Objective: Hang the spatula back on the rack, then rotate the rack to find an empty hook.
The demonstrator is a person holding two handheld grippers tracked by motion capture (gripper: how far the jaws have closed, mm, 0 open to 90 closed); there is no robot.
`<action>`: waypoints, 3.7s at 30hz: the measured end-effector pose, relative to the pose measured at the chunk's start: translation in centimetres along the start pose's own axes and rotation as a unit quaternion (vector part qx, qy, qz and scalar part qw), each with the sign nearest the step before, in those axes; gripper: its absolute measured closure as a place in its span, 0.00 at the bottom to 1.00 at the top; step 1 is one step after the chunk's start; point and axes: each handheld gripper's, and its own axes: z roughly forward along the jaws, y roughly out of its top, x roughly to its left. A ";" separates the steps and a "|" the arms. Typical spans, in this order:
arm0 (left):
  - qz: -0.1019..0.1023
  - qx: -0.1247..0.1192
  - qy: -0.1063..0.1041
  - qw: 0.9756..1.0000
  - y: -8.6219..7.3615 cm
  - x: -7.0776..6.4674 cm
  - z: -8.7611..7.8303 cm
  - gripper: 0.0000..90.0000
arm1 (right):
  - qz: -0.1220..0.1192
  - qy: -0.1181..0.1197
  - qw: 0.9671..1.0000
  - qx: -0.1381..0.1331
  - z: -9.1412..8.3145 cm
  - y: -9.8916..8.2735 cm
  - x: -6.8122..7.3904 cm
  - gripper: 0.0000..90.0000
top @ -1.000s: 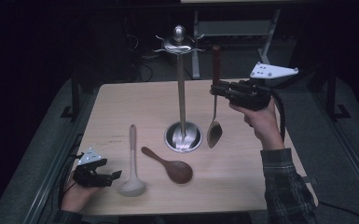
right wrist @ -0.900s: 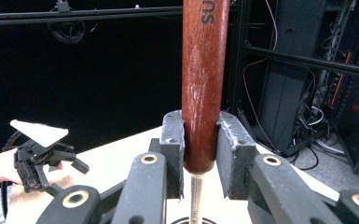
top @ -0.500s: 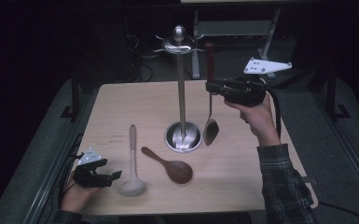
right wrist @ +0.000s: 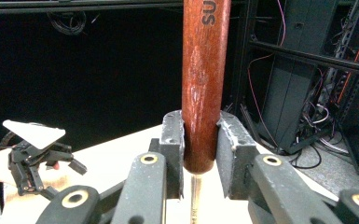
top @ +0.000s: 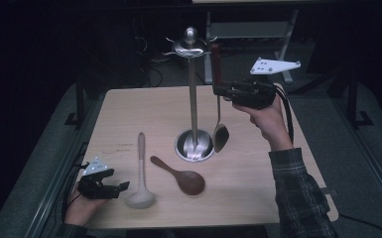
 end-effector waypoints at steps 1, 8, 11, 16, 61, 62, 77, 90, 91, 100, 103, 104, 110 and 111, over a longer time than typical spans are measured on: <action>0.000 0.000 0.000 1.000 0.0 0.0 0.0 0.20 | -0.001 0.000 1.000 0.002 0.1 0.0 0.0 0.81; 0.001 0.000 -0.001 1.000 0.0 0.0 0.0 0.20 | -0.002 -0.004 1.000 0.011 1.0 -0.2 0.0 0.81; 0.001 0.000 -0.001 1.000 0.0 0.0 0.0 0.20 | -0.002 -0.005 1.000 0.014 1.3 -0.1 0.1 0.79; 0.000 0.000 0.000 1.000 0.0 0.0 0.0 0.20 | 0.001 -0.002 1.000 0.023 1.4 -0.2 0.3 0.57; -0.001 -0.009 -0.067 0.998 6.6 -1.6 -2.3 0.89 | 0.089 -0.133 0.972 0.173 -5.7 -19.4 0.3 0.16; 0.003 -0.009 -0.070 0.998 7.1 -1.6 -2.5 0.92 | 0.093 -0.134 0.972 0.172 -5.9 -19.7 0.4 0.16; 0.012 -0.035 -0.101 0.994 13.5 -2.5 -4.5 1.00 | 0.101 -0.142 0.968 0.183 -6.6 -21.6 1.8 0.16; 0.059 -0.049 -0.123 0.990 21.1 -4.7 -6.6 1.00 | 0.092 -0.149 0.962 0.209 -6.4 -22.7 2.9 0.16; 0.061 -0.049 -0.125 0.989 21.8 -4.9 -6.8 1.00 | 0.085 -0.150 0.961 0.215 -6.2 -22.8 2.9 0.16; 0.091 -0.065 -0.128 0.985 27.2 -6.4 -8.2 1.00 | 0.075 -0.154 0.960 0.220 -6.2 -23.0 2.9 0.15; 0.099 -0.070 -0.131 0.984 28.5 -6.9 -8.6 1.00 | 0.072 -0.155 0.960 0.220 -6.2 -23.0 2.9 0.15; 0.104 -0.072 -0.132 0.983 29.0 -7.1 -8.7 1.00 | 0.070 -0.155 0.960 0.221 -6.1 -23.0 2.9 0.15; 0.118 -0.078 -0.136 0.981 31.9 -7.9 -9.1 1.00 | 0.069 -0.166 0.959 0.218 -6.2 -23.0 2.8 0.15; 0.117 -0.083 -0.137 0.980 32.6 -8.0 -9.3 1.00 | 0.067 -0.169 0.960 0.215 -6.2 -23.0 2.6 0.15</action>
